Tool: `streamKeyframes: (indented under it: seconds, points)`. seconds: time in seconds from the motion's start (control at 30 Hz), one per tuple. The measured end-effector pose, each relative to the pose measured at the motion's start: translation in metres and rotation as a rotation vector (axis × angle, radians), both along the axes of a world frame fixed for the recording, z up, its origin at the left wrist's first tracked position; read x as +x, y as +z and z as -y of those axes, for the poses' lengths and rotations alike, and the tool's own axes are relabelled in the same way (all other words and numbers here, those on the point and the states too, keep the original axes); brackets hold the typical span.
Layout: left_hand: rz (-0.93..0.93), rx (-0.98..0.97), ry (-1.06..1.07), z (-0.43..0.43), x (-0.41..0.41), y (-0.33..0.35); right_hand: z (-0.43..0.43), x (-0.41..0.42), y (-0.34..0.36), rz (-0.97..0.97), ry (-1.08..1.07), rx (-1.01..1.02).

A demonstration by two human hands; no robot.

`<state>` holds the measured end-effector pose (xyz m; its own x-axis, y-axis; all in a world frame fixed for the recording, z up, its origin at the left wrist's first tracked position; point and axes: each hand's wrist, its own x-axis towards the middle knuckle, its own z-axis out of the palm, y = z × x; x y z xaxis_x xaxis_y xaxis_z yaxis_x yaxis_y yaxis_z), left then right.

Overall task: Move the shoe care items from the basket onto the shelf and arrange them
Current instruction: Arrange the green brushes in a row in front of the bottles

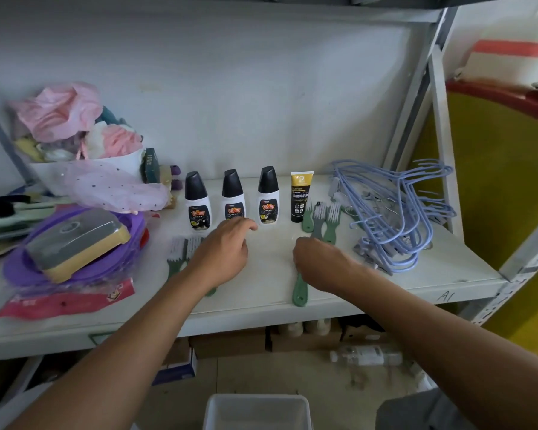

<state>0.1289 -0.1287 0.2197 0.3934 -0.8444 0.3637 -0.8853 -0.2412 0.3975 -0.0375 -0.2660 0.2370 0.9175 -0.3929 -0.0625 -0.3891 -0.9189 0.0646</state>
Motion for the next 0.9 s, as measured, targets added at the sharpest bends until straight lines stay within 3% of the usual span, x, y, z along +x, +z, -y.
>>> streamKeyframes:
  seconds: [0.37,0.47,0.67,0.8,0.9]
  points:
    - [-0.058,-0.085,0.172,-0.051,0.044,0.016,-0.001,0.048,-0.009,0.198,0.091,0.245]
    - [-0.056,-0.069,0.196,-0.065,0.048,0.016,0.000,0.056,-0.006,0.262,0.023,0.348]
    - [-0.059,-0.086,0.207,-0.082,0.059,0.019,0.007,0.072,-0.007,0.171,-0.127,0.362]
    - [-0.068,-0.068,0.213,-0.089,0.063,0.018,0.003,0.082,-0.008,0.193,-0.079,0.422]
    - [-0.057,-0.049,0.227,-0.095,0.066,0.020,0.004,0.085,0.000,0.093,0.001,0.416]
